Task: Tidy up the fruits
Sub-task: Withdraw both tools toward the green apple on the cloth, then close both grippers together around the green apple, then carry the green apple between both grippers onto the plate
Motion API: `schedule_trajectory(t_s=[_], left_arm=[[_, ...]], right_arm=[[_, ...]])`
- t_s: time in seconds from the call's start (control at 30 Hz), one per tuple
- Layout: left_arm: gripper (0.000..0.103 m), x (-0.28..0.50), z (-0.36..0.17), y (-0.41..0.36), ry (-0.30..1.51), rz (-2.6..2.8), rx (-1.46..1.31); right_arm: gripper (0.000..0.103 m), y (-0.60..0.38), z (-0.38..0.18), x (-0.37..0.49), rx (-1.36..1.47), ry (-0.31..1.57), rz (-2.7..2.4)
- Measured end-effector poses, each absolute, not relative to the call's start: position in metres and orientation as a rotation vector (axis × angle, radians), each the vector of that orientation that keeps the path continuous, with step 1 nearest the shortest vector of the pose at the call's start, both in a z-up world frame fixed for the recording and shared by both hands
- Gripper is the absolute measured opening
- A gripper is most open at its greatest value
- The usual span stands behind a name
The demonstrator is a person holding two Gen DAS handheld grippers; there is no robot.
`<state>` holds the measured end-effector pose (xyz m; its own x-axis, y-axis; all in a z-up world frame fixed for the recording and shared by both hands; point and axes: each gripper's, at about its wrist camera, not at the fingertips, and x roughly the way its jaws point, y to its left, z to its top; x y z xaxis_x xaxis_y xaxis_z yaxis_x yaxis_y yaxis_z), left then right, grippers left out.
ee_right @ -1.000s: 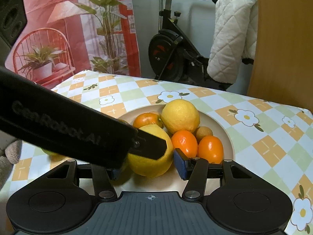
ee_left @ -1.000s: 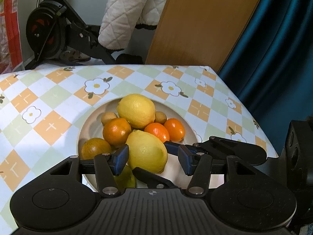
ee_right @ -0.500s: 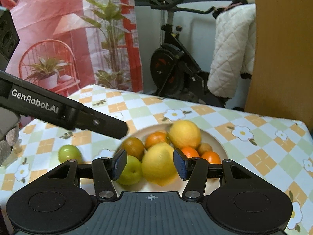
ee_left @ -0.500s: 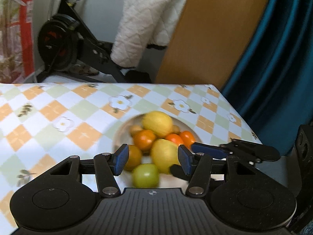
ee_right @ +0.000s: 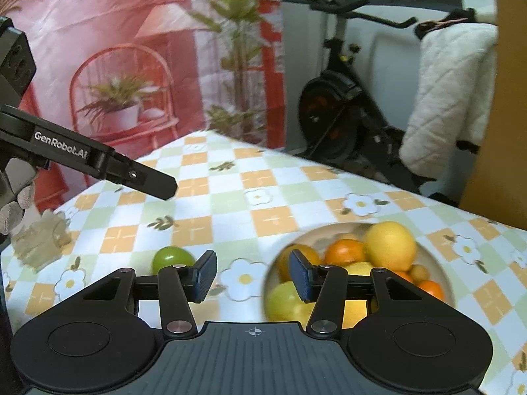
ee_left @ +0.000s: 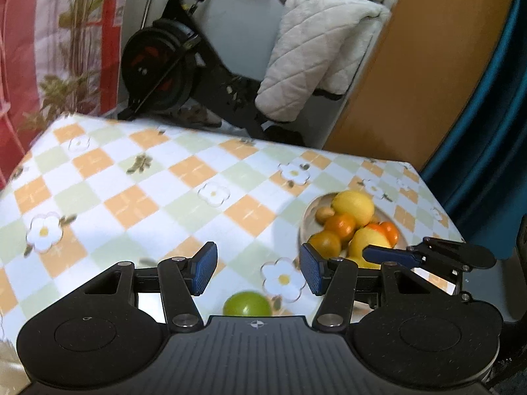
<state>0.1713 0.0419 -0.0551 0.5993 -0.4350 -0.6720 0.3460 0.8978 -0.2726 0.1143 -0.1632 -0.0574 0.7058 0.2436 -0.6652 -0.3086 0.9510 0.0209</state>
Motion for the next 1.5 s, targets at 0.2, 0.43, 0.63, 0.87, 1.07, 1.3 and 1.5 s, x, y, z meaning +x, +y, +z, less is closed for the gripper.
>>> schedule_trajectory(t_s=[0.2,0.43,0.63,0.87,1.07,1.3,1.5], left_arm=[[0.057,0.171,-0.075,0.052,0.851,-0.451,-0.181],[0.057,0.167,-0.096,0.061,0.883,-0.461,-0.229],[0.057,0.164,-0.109,0.066,0.908,-0.466,-0.257],[0.057,0.163,-0.115,0.059,0.914,-0.488,-0.267],[0.057,0.165,-0.118,0.057,0.914,-0.481,-0.280],[0.040,0.165,-0.121,0.056,0.918,-0.489,-0.264],[0.040,0.165,-0.122,0.058,0.915,-0.489,-0.271]], right_arm=[[0.046,-0.133,-0.070,0.122,-0.146,0.777,0.382],[0.046,-0.109,-0.085,0.126,-0.186,0.820,0.439],[0.050,-0.097,-0.096,0.133,-0.193,0.847,0.458],[0.050,-0.090,-0.103,0.141,-0.195,0.860,0.468],[0.049,-0.089,-0.106,0.144,-0.189,0.864,0.469],[0.048,-0.086,-0.109,0.145,-0.183,0.863,0.479],[0.045,-0.087,-0.109,0.145,-0.172,0.860,0.473]])
